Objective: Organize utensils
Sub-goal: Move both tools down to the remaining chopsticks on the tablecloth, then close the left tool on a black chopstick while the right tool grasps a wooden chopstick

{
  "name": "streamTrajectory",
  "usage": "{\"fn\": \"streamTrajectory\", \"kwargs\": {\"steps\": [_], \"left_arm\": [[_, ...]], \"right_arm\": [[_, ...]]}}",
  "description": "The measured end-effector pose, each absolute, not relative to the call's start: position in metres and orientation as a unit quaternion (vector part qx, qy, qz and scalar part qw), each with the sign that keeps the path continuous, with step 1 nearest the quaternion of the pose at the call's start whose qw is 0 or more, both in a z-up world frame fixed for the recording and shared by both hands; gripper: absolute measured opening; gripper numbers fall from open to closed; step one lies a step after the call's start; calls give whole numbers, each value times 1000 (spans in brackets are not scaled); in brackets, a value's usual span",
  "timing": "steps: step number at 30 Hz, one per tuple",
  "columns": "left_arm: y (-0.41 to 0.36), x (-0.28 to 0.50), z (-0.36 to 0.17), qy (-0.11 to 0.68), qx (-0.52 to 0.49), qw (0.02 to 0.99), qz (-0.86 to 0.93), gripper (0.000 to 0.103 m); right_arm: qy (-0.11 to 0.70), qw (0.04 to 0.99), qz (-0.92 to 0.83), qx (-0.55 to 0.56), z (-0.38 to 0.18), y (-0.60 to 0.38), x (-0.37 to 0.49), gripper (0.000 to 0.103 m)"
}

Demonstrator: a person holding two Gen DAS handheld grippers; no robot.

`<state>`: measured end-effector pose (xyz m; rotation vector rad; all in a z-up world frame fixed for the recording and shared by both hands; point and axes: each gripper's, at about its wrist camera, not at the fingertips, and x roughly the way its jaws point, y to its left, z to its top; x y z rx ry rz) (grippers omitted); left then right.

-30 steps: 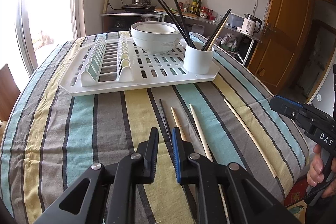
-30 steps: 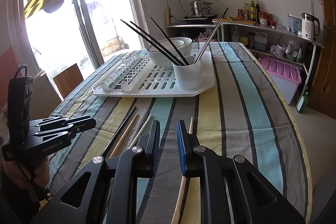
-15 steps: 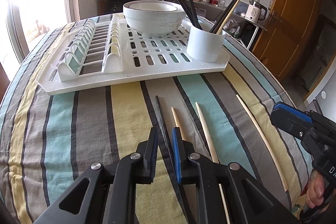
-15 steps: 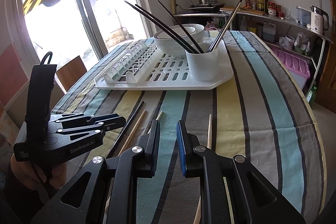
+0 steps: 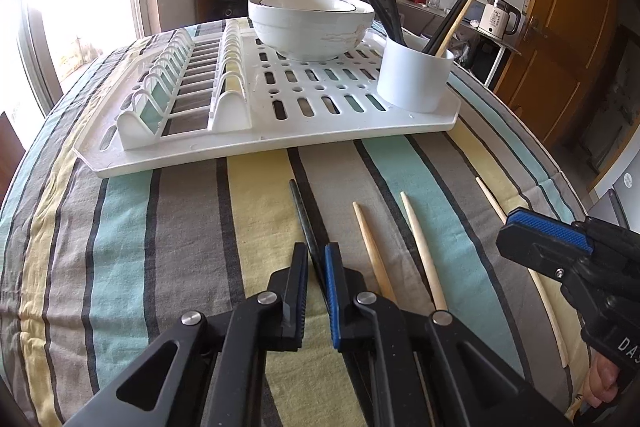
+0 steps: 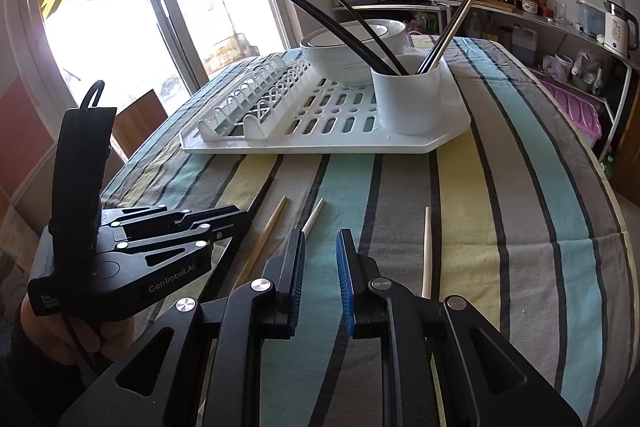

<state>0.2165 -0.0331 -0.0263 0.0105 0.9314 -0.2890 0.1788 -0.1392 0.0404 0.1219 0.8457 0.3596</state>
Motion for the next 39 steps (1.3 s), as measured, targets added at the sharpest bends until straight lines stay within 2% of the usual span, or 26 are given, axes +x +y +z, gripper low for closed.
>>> {"fn": "streamTrajectory", "kwargs": {"steps": [14, 23, 25, 31, 39], "left_arm": [[-5, 220, -27, 448, -22, 885, -126, 10], [-6, 228, -27, 452, -11, 883, -123, 10], [-9, 229, -27, 453, -6, 883, -120, 9], [-12, 235, -27, 454, 2, 883, -118, 7], [-9, 230, -9, 436, -26, 889, -135, 5]], "right_arm": [[469, 869, 154, 15, 11, -101, 214, 17], [469, 873, 127, -28, 12, -91, 223, 16], [470, 873, 124, -36, 13, -90, 225, 10], [469, 872, 135, -22, 13, -94, 227, 5], [434, 889, 149, 9, 36, -111, 215, 5]]}}
